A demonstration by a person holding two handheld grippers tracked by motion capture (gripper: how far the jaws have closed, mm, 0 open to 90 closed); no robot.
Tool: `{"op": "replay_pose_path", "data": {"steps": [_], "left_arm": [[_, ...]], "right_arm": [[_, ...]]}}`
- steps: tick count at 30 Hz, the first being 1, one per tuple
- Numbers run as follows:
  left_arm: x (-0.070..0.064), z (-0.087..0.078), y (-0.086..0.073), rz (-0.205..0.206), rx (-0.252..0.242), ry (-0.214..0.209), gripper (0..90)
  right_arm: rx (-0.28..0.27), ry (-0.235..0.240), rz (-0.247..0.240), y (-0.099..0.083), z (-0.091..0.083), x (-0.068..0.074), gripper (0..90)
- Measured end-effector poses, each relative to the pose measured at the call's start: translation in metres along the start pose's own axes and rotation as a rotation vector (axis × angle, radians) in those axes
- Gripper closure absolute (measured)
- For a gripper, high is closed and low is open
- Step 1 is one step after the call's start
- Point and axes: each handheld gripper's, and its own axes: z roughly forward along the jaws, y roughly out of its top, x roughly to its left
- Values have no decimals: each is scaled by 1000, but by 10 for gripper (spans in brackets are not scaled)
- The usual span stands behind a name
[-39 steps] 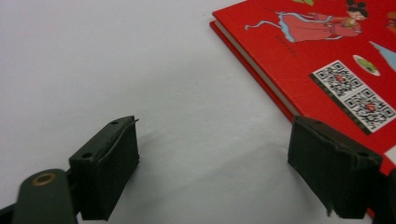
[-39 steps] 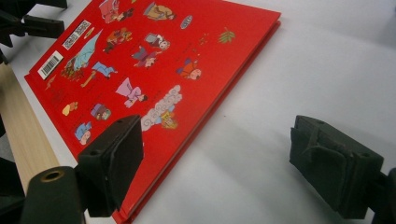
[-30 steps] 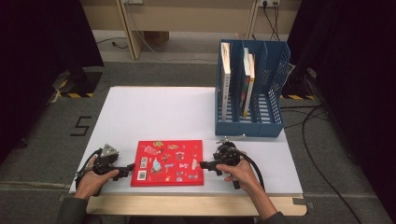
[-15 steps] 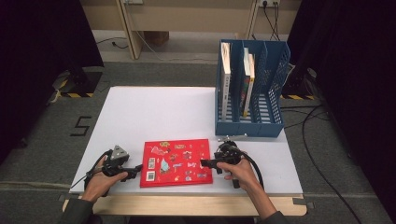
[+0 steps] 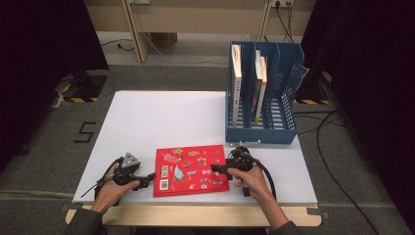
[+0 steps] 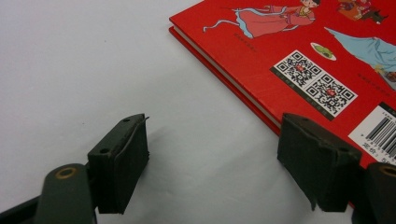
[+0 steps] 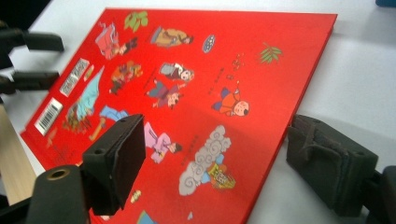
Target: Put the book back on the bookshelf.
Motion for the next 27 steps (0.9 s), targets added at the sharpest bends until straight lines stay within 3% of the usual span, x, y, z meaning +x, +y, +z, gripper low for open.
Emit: {"op": "replay_pose_path", "data": {"steps": [5,10,15,19,24,27], "left_arm": [[-1,0,0,-5,0,2,231],[-1,0,0,-9,1,3,232],[-2,0,0,-8,3,8,233],[-2,0,0,-10,4,9,234],[-4,0,0,-11,1,12,252],[-9,-1,1,-2,-5,3,331]], "right_arm": [[-13,1,26,-1,1,2,171],[-50,42,142,-2,0,-1,171],[-63,45,169,-2,-1,-1,172],[-72,50,170,1,-3,0,173],[-122,74,158,15,-14,5,181],[-133,74,137,28,-22,11,191]]}}
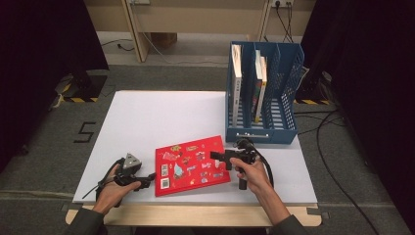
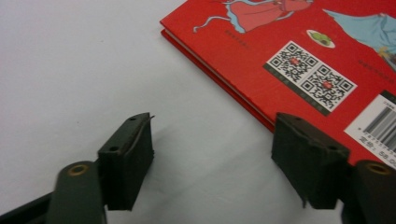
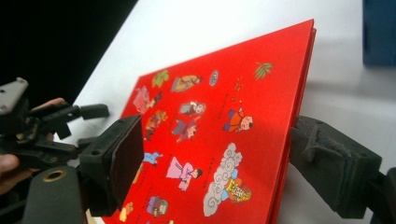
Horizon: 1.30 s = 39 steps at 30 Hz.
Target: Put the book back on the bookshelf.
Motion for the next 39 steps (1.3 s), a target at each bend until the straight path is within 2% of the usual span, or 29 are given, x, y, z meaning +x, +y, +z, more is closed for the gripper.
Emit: {"op": "replay_pose_path", "data": {"steps": [3,12,19,21,29,32,37,39], "left_arm": [[-4,0,1,8,-4,-7,427],[-7,1,1,7,-11,0,438],[-10,3,2,3,-21,-3,462],[-10,4,3,2,-28,-3,458],[-11,8,5,-7,-38,1,425],[-11,9,5,-9,-41,4,414],[-11,14,8,-20,-47,15,323],[-12,15,9,-16,-44,17,322]], "right_arm": [[-8,-3,-46,14,-6,12,199],[5,-15,-169,49,-15,55,202],[-13,12,-221,68,-18,82,213],[-18,25,-226,73,-18,90,218],[-2,97,-307,91,-18,127,233],[12,101,-308,95,-18,134,231],[7,126,-298,97,-19,134,232],[2,136,-299,98,-20,136,232]]}}
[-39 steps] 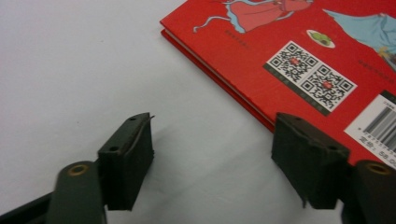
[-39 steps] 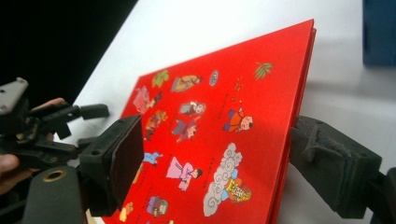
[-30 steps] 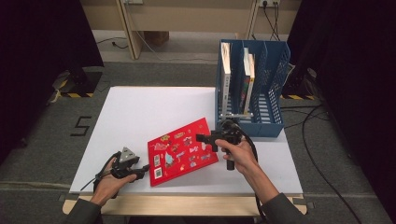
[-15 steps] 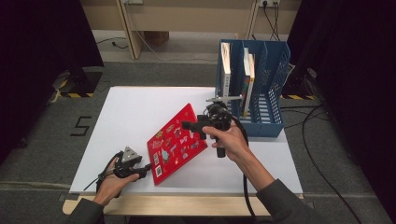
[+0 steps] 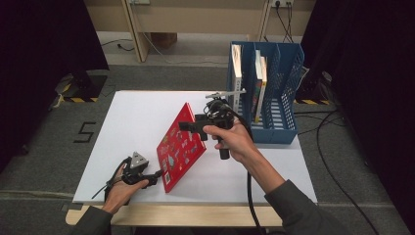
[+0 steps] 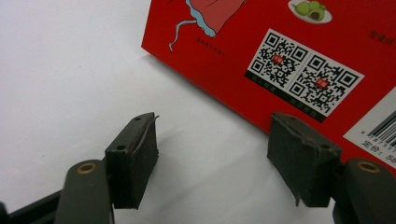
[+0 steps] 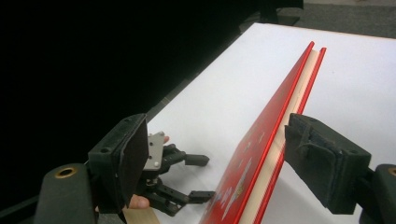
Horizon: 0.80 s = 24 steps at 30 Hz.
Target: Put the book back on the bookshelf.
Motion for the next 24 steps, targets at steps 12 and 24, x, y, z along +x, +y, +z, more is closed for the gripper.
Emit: {"op": "replay_pose_path", "data": {"steps": [12,24], "left_arm": [[-9,5,4,19,-8,6,380],[-7,6,3,18,-9,6,354]], "right_arm": [[-23,85,-7,11,6,18,251],[-11,125,-21,16,14,28,265]]}}
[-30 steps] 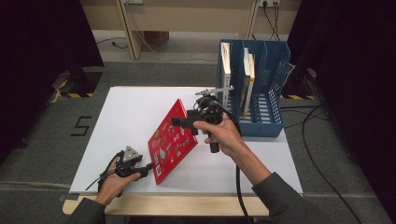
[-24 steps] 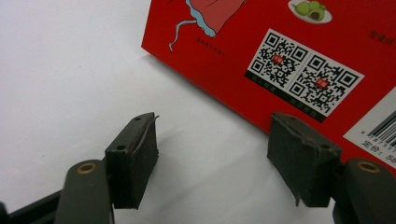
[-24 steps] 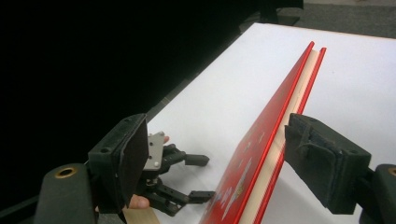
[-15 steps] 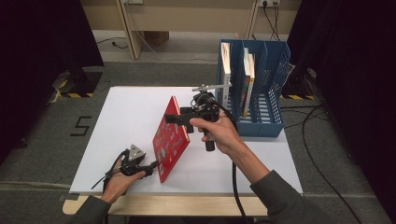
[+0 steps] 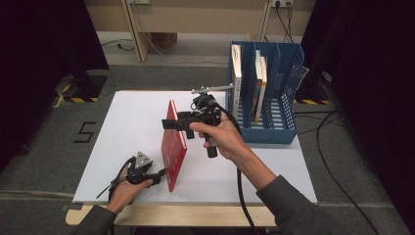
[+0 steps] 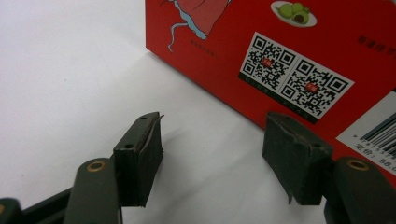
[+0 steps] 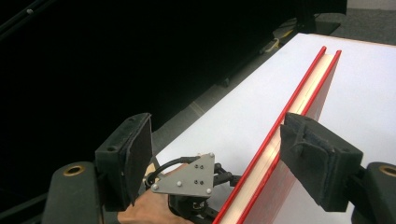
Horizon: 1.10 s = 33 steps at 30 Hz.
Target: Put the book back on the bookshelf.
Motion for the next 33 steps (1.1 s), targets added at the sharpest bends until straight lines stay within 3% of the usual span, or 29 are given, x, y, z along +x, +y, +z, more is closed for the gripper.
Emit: {"op": "replay_pose_path", "data": {"steps": [3,7,13,19,21,26,30,33], "left_arm": [[1,0,0,-6,4,1,323],[1,0,0,-10,1,2,320],[0,1,0,-19,-2,6,322],[-8,3,3,29,-14,12,369],[-9,3,3,26,-16,14,369],[-5,4,3,-4,-8,2,287],[-4,4,3,-8,-9,-9,201],[-4,4,3,-4,-8,-5,196]], "right_arm": [[-6,9,-5,-1,1,0,265],[-10,57,-18,0,6,1,275],[0,73,-31,4,13,6,282],[-7,87,-23,6,15,5,284],[-8,87,-16,6,14,4,283],[-13,92,-4,5,12,1,283],[-21,85,10,4,9,-3,284],[-39,83,24,2,6,-6,285]]}}
